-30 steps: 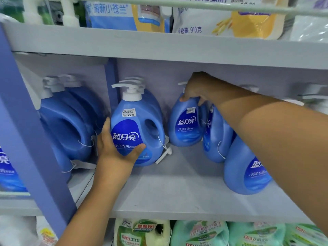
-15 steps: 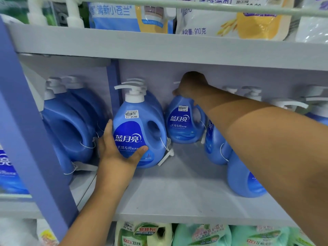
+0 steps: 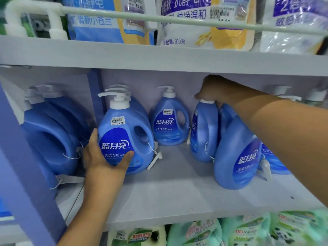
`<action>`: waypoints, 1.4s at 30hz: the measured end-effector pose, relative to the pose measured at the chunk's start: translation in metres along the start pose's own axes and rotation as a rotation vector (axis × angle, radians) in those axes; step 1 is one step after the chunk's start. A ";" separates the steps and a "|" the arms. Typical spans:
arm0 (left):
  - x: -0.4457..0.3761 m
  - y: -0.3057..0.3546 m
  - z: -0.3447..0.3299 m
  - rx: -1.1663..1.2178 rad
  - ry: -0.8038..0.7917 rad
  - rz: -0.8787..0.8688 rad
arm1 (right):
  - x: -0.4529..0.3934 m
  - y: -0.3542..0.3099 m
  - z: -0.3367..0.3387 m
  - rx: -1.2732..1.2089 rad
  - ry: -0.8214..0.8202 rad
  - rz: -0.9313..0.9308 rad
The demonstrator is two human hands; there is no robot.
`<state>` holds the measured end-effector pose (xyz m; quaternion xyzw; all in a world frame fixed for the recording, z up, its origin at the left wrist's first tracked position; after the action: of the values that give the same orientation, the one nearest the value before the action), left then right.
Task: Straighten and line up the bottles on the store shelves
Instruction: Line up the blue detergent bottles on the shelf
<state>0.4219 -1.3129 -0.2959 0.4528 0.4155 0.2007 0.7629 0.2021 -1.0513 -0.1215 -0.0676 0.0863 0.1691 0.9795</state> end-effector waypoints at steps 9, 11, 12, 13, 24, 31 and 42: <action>0.003 0.001 0.005 0.030 -0.010 0.034 | 0.007 -0.040 -0.007 -0.464 -0.068 0.300; 0.004 0.002 0.006 0.030 -0.013 0.039 | 0.006 -0.043 -0.015 -0.518 -0.104 0.295; 0.004 0.002 0.007 0.027 -0.012 0.040 | 0.009 -0.041 -0.020 -0.485 -0.134 0.254; 0.004 0.003 0.007 0.022 -0.014 0.041 | 0.012 -0.034 -0.028 -0.438 -0.164 0.189; 0.005 0.003 0.006 0.027 -0.029 0.037 | 0.020 -0.030 -0.069 -0.418 -0.105 0.075; 0.007 0.006 0.009 -0.057 0.020 0.044 | 0.032 -0.039 -0.080 -0.318 -0.113 0.068; 0.125 0.135 -0.184 0.277 -0.649 -0.049 | 0.206 0.152 -0.040 -1.014 0.602 -0.104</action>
<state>0.3530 -1.0618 -0.2815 0.5820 0.1857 -0.0303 0.7911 0.3355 -0.8498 -0.2154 -0.5766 0.2656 0.1144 0.7642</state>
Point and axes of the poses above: each hand's wrist, its own x-axis away from the middle knuckle, its own z-axis out of the back of the hand, y = z × x, the point moved 10 cm from there along -x, towards the middle knuckle, and after that the axes turned 2 degrees about z, right-handed, at the moved point
